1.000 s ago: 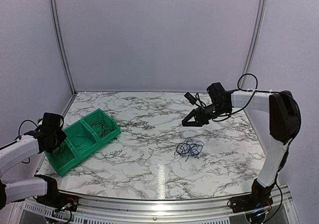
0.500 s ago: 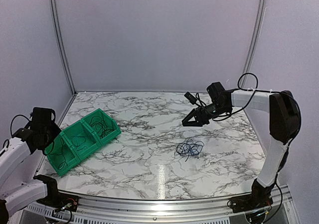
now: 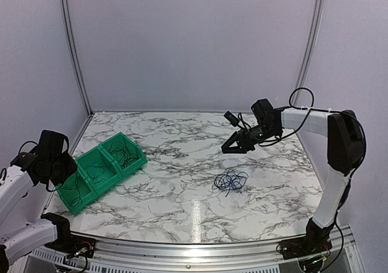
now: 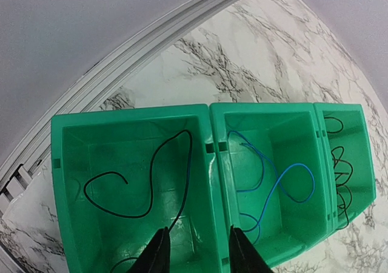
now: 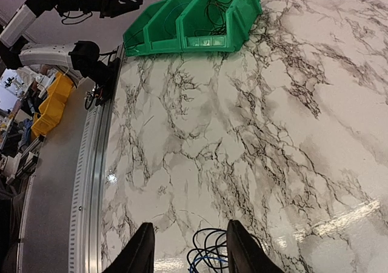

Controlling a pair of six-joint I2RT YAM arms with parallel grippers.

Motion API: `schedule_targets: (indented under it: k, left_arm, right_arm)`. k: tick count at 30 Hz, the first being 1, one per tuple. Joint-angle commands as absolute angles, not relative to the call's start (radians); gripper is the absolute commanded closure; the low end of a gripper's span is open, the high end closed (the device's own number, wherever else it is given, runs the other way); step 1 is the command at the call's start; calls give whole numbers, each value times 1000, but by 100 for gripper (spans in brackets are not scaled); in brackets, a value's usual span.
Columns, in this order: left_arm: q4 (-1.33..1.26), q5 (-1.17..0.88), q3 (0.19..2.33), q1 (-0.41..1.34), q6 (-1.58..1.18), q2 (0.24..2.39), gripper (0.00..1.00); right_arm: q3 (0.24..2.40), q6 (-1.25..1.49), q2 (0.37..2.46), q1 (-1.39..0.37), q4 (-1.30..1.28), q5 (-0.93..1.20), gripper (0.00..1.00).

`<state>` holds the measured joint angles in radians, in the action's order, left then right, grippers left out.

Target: Untangle the cables

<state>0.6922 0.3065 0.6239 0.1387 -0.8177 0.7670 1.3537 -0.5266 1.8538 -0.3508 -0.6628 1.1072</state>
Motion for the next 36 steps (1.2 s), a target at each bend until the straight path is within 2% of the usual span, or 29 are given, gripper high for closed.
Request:
schedule_targets:
  k: [1,8,11,12,13,14,15,19,23,25,27,31,36]
  left_arm:
    - [669,285,675,218,-729,797,65]
    - [412,352,818,473,-520,929,66]
    - [270,324,859,559,-387,986,62]
    - [214,311,873,592,-306,1004,56]
    - [176,288,890,627,-241,1022,40]
    - [151,257,910,643,-181,1044,14]
    - [137,239,933,650,-134,1070,3]
    - [122,244,1028,653,-63,1206,1]
    - [-147,-71,961,653,-34,1252,1]
    - [-299,-131,913,653,-94,1265,1]
    - [-323,-177,930,653,-118,1315,1]
    - [-319,-118,926,653,-174,1365,1]
    - [-319,-134,884,653,-112,1348,1]
  right_arm:
    - [1406,-561,1889,-345,-693,1082,59]
    - [1398,-552,1901,-344,-638,816,61]
    - [1399,-570,1908,-338,-638,698,63]
    - [1399,-581,1904,-337,-644,658,64]
    - [1393,-597,1895,-337,-651,632,64]
    - [1376,-613,1881,-337,-658,609,64]
    - [1354,-635,1863,-337,-663,594,64]
    - [1283,-673,1798,-337,-694,523,63]
    - [1251,-690,1758,-337,-745,490,59]
    - [1245,-693,1752,-337,-767,487,58]
    - [1240,-689,1751,-337,-772,487,57]
    - [1237,-673,1786,-337,-764,482,58]
    - [1230,-672,1823,-336,-776,472,60]
